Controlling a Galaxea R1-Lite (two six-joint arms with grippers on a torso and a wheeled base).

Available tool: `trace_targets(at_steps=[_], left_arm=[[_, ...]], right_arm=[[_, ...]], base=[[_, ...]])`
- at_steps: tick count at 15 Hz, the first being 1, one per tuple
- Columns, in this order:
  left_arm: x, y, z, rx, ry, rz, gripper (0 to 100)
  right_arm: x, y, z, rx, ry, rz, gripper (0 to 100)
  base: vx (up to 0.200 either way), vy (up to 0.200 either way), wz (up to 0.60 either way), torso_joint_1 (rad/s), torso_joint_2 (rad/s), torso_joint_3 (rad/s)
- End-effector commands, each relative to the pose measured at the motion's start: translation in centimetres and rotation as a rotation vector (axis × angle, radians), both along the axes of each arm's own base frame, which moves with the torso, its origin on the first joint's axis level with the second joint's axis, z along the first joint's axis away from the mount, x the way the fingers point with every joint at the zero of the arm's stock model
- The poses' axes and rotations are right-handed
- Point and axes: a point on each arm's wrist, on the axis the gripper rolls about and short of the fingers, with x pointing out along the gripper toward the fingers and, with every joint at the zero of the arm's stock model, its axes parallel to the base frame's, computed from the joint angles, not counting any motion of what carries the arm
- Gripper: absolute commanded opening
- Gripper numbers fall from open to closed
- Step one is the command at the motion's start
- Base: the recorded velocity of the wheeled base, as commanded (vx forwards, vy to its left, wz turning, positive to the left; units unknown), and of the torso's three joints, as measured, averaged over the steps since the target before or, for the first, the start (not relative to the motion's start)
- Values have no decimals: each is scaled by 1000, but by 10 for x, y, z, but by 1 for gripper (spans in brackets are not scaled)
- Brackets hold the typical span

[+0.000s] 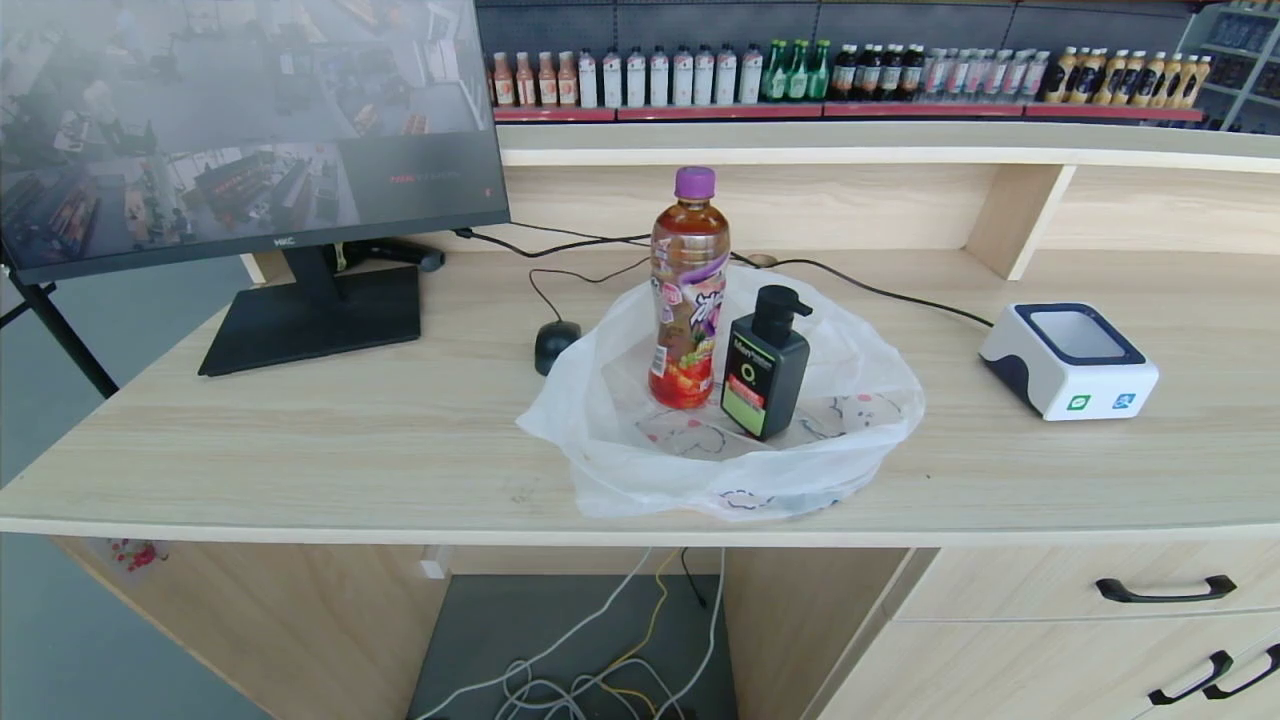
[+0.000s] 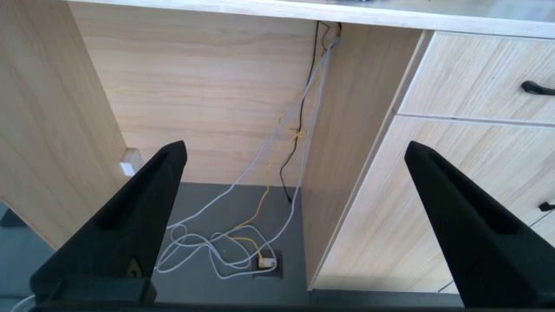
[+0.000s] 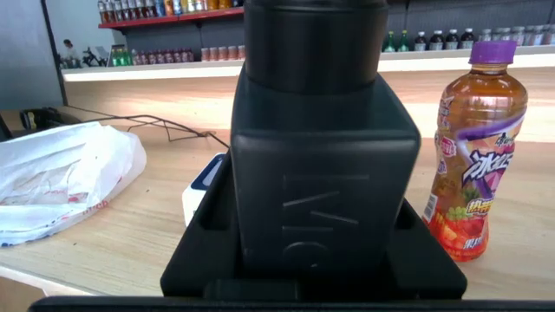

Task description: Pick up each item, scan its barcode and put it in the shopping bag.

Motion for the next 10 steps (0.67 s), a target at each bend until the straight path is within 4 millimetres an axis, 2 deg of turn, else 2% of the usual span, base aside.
trace_targets(at_steps=[1,4,7,10], left_arm=[[0,0,0,-2,0,-1,100],[0,0,0,-2,0,-1,100],[0,0,0,-5,0,-1,100],[0,0,0,-2,0,-1,100]], right_arm=[[-2,-3,1,1,-3,-9,0],[-1,-5,0,1,0,-15,0],[-3,-6,1,4,-4,-14,0],[-5,-7,-2,4,6,-14,0]], base=[[0,0,0,0,0,0],[0,0,0,0,0,0],[200,0,0,-4,-1,4],[0,0,0,0,0,0]])
